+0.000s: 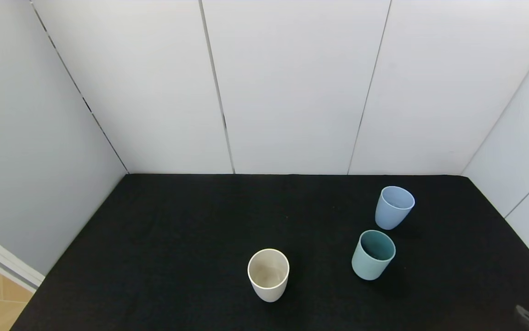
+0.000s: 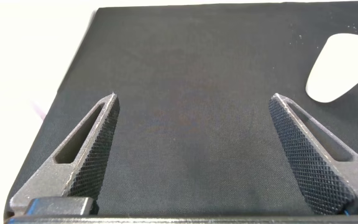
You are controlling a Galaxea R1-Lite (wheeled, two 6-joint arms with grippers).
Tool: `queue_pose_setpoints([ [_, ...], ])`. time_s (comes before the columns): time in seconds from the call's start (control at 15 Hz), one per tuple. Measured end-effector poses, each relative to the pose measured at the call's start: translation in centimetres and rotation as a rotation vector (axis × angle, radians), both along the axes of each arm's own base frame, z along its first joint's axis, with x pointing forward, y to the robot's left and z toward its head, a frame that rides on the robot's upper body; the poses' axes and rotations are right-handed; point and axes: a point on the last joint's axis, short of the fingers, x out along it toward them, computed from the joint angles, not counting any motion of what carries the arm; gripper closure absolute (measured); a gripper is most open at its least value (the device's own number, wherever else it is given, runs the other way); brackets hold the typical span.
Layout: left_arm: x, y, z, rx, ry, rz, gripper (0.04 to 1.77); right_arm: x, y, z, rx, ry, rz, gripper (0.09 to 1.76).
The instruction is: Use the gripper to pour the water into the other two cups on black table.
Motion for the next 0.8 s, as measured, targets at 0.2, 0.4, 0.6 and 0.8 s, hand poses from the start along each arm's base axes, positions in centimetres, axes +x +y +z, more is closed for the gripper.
queue_pose_setpoints([
  [0.2, 0.0, 0.0, 0.0, 0.0, 0.0, 0.0, 0.09, -1.9, -1.2, -1.1, 0.024, -0.055, -0.089, 0.15],
  [0.4, 0.0, 0.0, 0.0, 0.0, 0.0, 0.0, 0.09, -3.5, -1.8, -1.9, 0.057, -0.116, -0.169, 0.15],
  [0.6, 0.0, 0.0, 0.0, 0.0, 0.0, 0.0, 0.09, -4.9, -1.9, -3.3, 0.081, -0.176, -0.179, 0.15],
  [0.8, 0.0, 0.0, 0.0, 0.0, 0.0, 0.0, 0.09, -5.8, -1.8, -4.6, 0.088, -0.231, -0.205, 0.15],
])
